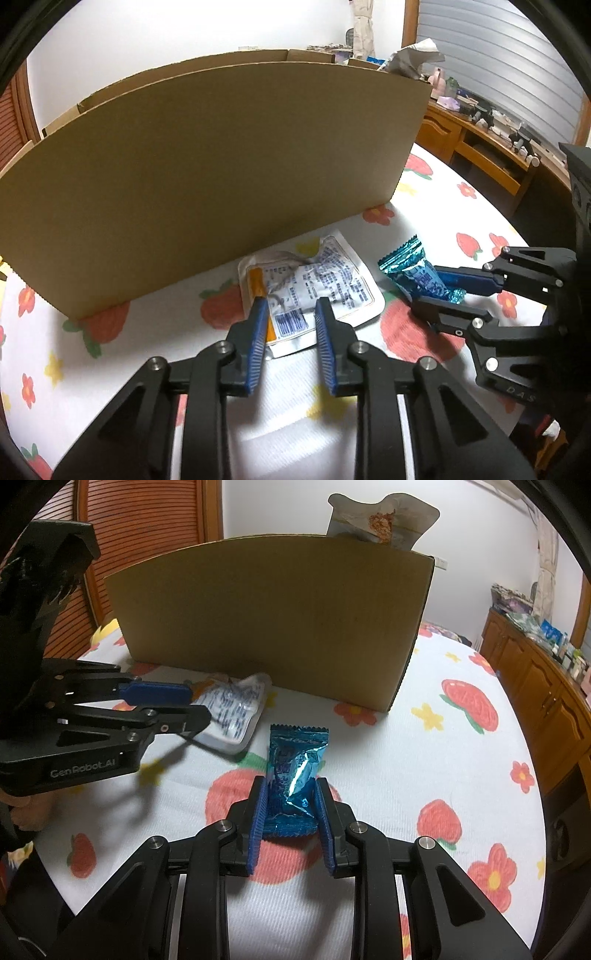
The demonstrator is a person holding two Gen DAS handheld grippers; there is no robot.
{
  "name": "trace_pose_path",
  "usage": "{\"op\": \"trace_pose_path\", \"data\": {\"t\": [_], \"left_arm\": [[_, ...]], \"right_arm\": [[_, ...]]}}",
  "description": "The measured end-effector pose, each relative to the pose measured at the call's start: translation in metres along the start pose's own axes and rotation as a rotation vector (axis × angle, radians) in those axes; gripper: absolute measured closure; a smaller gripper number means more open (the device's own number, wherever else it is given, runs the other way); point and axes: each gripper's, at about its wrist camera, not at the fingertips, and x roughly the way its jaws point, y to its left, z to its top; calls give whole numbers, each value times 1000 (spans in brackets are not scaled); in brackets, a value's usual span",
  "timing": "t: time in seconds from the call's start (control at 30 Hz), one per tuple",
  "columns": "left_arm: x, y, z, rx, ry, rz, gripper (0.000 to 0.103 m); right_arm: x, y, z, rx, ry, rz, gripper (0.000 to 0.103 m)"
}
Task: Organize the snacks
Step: 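Move the left gripper over the clear packet with orange stripe, then close the left gripper on the clear packet and lift it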
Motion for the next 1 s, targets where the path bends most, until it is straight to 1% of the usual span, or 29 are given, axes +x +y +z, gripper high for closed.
{"op": "trace_pose_path", "data": {"t": [0.07, 0.1, 0.13, 0.2, 0.3, 0.47, 0.53, 0.57, 0.6, 0.63, 0.73, 0.77, 0.8, 0.83, 0.9, 1.0], "left_arm": [[-2, 2, 0, -13, 6, -13, 77], [-3, 2, 0, -19, 6, -19, 73], [-6, 2, 0, -26, 0, -21, 71], [-12, 6, 1, -48, -22, -18, 53], [-11, 12, 6, -78, -29, -33, 50], [7, 11, 21, -105, 4, -44, 46], [12, 10, 24, -106, 13, -53, 42], [15, 8, 26, -104, 18, -51, 39], [18, 6, 27, -101, 22, -46, 36], [21, 5, 28, -99, 30, -43, 36], [24, 2, 28, -89, 31, -19, 29], [25, 1, 28, -84, 34, -16, 25], [29, 1, 28, -78, 54, -14, 23], [31, -2, 28, -67, 60, -8, 22], [32, -8, 26, -14, 54, 26, 18], [32, -12, 24, 2, 51, 35, 15]], "right_arm": [[0, 0, 0, 0, 0, 0, 78], [0, 0, 0, 0, 0, 1, 78], [0, 0, 0, 0, 0, 1, 78], [0, 0, 0, 0, 0, 0, 78], [0, 0, 0, 0, 0, 0, 78], [0, 0, 0, 2, -3, 0, 78], [0, 0, -1, 2, -5, -2, 79], [-1, 0, -1, 3, -6, -3, 79], [-1, 0, -1, 3, -7, -2, 79], [-2, 0, -1, 3, -8, -2, 79], [-2, 0, -2, 3, -9, 1, 79], [-2, 0, -2, 4, -10, 1, 79], [-2, 0, -2, 4, -11, 1, 79], [-2, 1, -2, 4, -11, 2, 79], [-2, 1, -2, 4, -12, 2, 79], [-2, 1, -2, 6, -12, 2, 79]]}}
